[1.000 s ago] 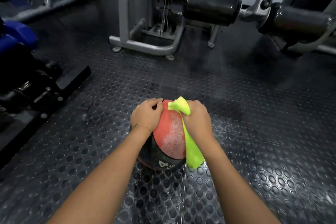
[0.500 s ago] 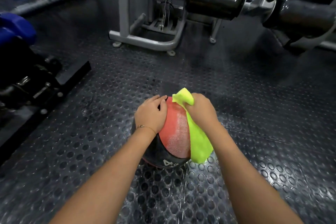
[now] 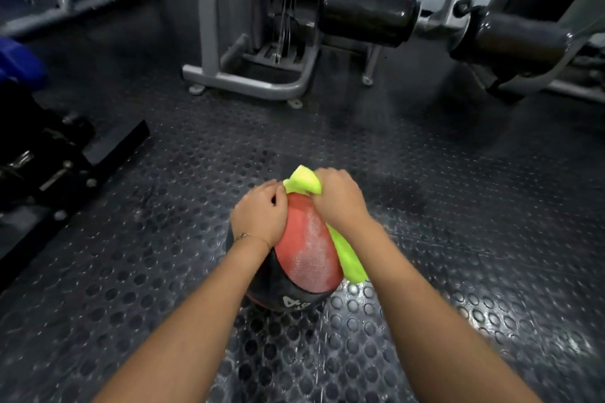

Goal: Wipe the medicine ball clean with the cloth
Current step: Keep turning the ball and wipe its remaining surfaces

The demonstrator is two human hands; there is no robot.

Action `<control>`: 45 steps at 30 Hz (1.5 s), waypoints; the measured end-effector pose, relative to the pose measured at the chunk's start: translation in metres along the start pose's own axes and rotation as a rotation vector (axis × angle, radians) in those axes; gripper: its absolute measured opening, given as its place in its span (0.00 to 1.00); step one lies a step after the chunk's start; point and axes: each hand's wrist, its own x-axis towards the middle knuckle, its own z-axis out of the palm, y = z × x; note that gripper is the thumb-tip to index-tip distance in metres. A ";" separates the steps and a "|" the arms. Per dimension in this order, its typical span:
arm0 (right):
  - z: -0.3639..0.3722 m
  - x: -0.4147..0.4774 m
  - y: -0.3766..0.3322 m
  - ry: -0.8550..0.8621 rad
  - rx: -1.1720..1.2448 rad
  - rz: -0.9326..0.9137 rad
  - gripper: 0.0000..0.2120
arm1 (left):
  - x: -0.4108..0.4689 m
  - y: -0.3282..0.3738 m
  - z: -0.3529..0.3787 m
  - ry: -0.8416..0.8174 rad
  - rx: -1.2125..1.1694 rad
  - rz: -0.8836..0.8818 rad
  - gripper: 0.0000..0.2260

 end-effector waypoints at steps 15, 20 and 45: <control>0.000 -0.007 0.010 0.017 0.208 -0.010 0.04 | 0.006 -0.006 -0.003 -0.045 -0.046 0.029 0.16; 0.003 -0.103 0.000 0.078 0.351 -0.167 0.13 | 0.013 -0.009 -0.005 -0.049 -0.068 -0.015 0.15; -0.003 -0.034 0.012 0.185 0.291 0.034 0.03 | 0.034 -0.015 0.010 -0.219 -0.036 0.253 0.17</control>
